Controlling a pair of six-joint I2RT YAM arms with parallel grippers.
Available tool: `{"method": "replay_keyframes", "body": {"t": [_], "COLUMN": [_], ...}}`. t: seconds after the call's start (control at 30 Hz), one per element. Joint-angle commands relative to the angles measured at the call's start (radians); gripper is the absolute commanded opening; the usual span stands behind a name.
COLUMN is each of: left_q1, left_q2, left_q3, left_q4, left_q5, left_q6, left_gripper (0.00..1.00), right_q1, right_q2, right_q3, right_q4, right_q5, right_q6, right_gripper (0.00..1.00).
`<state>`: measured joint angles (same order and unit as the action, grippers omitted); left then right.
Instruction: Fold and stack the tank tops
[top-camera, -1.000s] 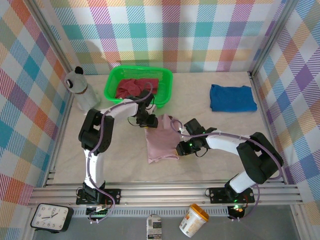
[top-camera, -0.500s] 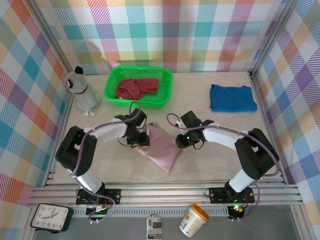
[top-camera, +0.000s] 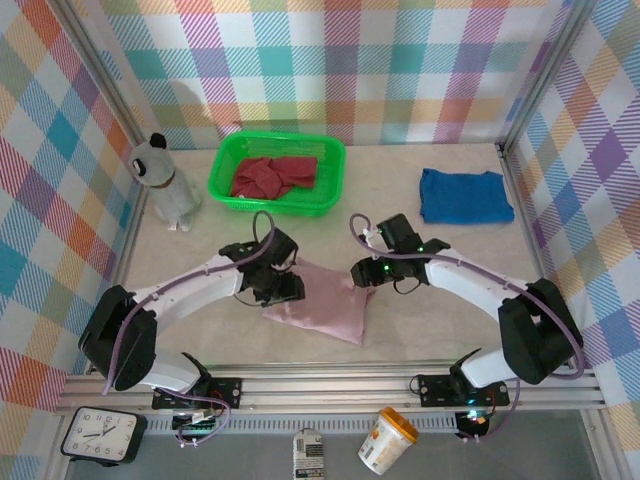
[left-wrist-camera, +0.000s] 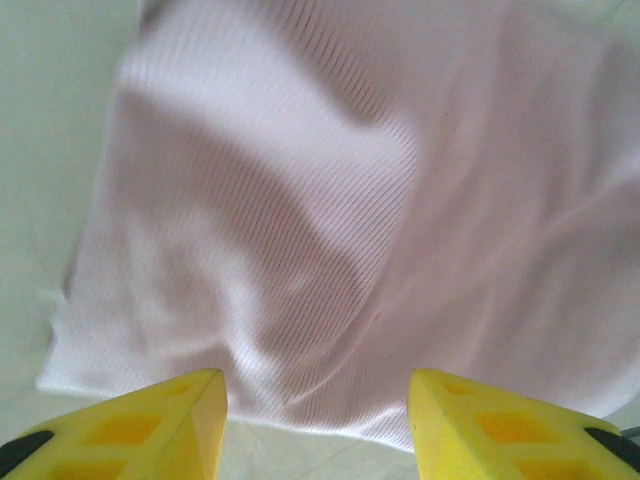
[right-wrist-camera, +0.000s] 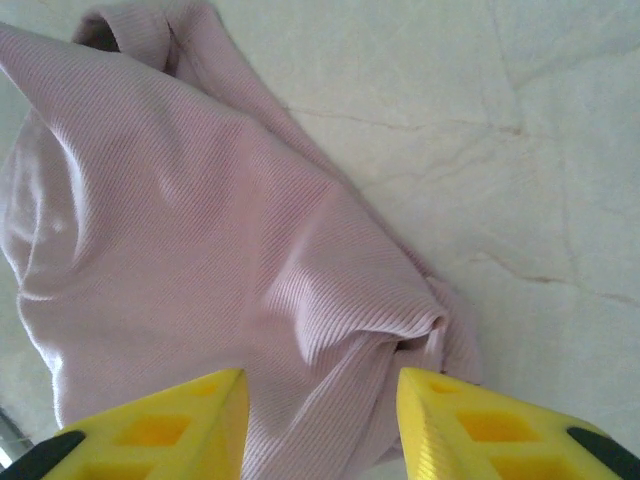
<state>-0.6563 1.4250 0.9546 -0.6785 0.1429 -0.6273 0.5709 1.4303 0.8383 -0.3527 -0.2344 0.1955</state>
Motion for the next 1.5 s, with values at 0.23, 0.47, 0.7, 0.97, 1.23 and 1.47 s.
{"method": "replay_keyframes", "body": {"t": [0.23,0.47,0.7,0.97,1.23,1.47], "left_q1": [0.139,0.187,0.189,0.188,0.188,0.181], "left_q2": [0.192,0.28,0.305,0.241,0.325,0.46], "left_q3": [0.15,0.209,0.248,0.289,0.345,0.415], "left_q4": [0.055,0.066,0.038,-0.01,0.036,0.137], "left_q5": [0.051,0.066,0.107,0.174,0.224,0.298], "left_q6": [0.362,0.429,0.465,0.472,0.486,0.506], "left_gripper": [0.51,0.43,0.11,0.0,0.0,0.0], "right_q1": [-0.005,-0.029,-0.031,-0.03,-0.073,-0.104], "right_q2": [0.121,0.177,0.146,-0.008,-0.032,0.013], "right_q3": [-0.007,0.028,0.043,-0.011,-0.08,-0.15], "right_q4": [0.1,0.122,0.109,0.06,-0.005,-0.007], "right_q5": [0.019,0.013,0.0,0.01,0.067,0.126], "right_q6": [0.07,0.061,0.055,0.068,0.136,0.224], "right_gripper": [0.46,0.35,0.11,0.06,0.02,0.02]}}
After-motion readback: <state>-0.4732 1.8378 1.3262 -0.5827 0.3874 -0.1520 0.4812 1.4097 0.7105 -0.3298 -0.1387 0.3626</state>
